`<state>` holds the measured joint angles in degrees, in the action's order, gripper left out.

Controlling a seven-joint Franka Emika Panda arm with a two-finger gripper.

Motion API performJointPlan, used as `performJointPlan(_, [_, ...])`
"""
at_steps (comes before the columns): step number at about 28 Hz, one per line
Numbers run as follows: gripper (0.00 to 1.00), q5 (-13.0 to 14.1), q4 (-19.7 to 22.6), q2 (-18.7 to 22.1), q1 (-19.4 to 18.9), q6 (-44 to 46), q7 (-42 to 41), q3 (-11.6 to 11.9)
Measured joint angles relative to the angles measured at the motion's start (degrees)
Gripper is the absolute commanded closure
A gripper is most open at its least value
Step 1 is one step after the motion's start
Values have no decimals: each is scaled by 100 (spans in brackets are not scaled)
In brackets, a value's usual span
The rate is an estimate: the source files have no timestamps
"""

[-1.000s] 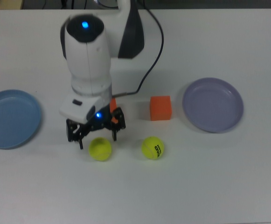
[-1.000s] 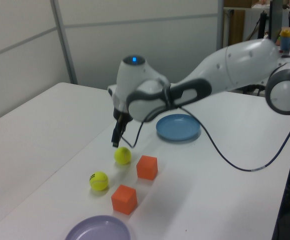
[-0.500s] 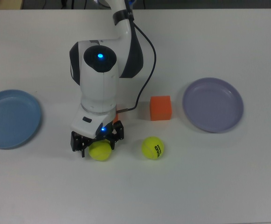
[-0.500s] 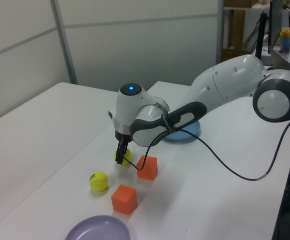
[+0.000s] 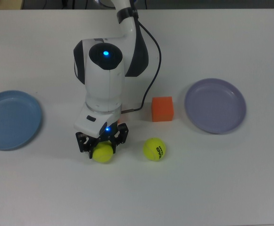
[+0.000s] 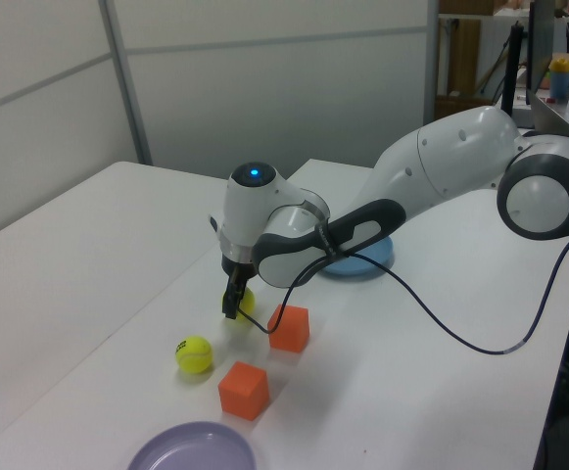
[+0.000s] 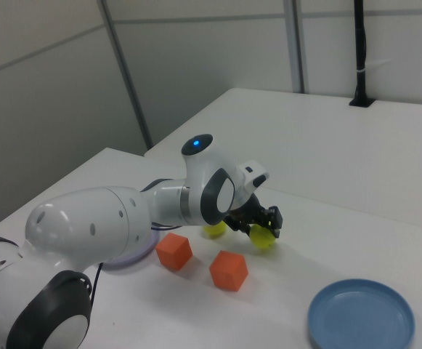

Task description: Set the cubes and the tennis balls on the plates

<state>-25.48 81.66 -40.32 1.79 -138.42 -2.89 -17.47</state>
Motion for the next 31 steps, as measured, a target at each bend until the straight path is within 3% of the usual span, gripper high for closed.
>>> performJointPlan(1, [1, 0, 0, 16, -4, 0, 5, -3])
performJointPlan(2, [0, 0, 1, 35, -12, 0, 15, -6])
performJointPlan(11, [0, 0, -1, 89, -36, 57, 490, -5])
performJointPlan(15, [0, 0, -14, 276, -39, 491, 530, -6])
performJointPlan(20, [0, 0, -41, 733, -59, 1948, 213, -66])
performJointPlan(25, [0, 0, -40, 1154, -95, 3764, -236, -319])
performJointPlan(31, [0, 0, 50, 1215, -203, 4481, -254, -562])
